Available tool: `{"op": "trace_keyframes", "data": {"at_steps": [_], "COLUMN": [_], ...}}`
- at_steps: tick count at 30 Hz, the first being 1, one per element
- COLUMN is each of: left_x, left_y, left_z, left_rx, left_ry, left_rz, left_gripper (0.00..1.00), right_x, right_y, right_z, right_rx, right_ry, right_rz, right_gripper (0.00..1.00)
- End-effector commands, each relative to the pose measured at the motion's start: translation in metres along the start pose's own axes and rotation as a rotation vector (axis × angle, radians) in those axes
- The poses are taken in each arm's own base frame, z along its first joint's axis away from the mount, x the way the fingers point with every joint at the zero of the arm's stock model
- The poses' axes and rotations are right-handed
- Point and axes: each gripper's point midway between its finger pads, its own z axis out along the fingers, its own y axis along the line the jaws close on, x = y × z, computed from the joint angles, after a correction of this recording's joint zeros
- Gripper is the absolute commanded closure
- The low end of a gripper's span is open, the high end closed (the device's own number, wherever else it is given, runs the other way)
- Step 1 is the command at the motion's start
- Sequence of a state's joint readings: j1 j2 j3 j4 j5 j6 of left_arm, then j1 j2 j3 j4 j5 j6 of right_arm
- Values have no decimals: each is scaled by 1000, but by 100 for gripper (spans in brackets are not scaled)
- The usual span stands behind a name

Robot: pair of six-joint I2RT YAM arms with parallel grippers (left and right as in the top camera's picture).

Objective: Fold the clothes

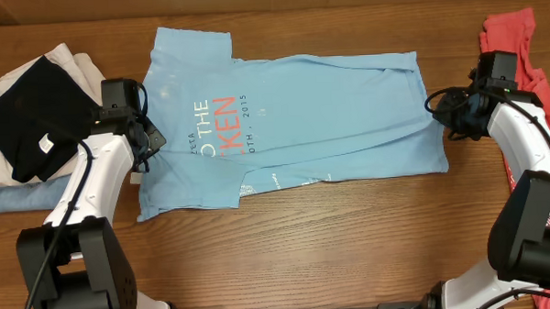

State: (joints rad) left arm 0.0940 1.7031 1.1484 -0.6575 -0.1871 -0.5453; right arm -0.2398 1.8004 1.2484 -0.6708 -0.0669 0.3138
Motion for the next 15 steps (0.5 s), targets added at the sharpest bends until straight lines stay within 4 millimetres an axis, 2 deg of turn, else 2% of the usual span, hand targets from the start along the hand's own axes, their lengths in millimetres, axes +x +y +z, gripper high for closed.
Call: {"op": "trace_keyframes", "data": {"at_steps": [1, 11, 12, 13, 15], "left_x": [1, 1, 1, 2, 6], "left_y": [3, 3, 3, 2, 1], "left_z": [4, 4, 4, 4, 4], "left_rx": [-7, -6, -6, -4, 6], "left_ry": [8, 8, 9, 13, 31], "left_rz": [-14, -14, -14, -13, -2], "left_gripper": [81, 82, 80, 72, 66], "right_x": [-2, -2, -1, -1, -1], "right_y": [-2, -2, -2, -2, -2], "right_z": [0, 0, 0, 0, 0], "right_rx": [17, 18, 18, 18, 19], "right_ry": [-12, -11, -11, -11, -8], "right_rz": [-8, -8, -8, -8, -7], "right_gripper": [96, 95, 89, 79, 69]}}
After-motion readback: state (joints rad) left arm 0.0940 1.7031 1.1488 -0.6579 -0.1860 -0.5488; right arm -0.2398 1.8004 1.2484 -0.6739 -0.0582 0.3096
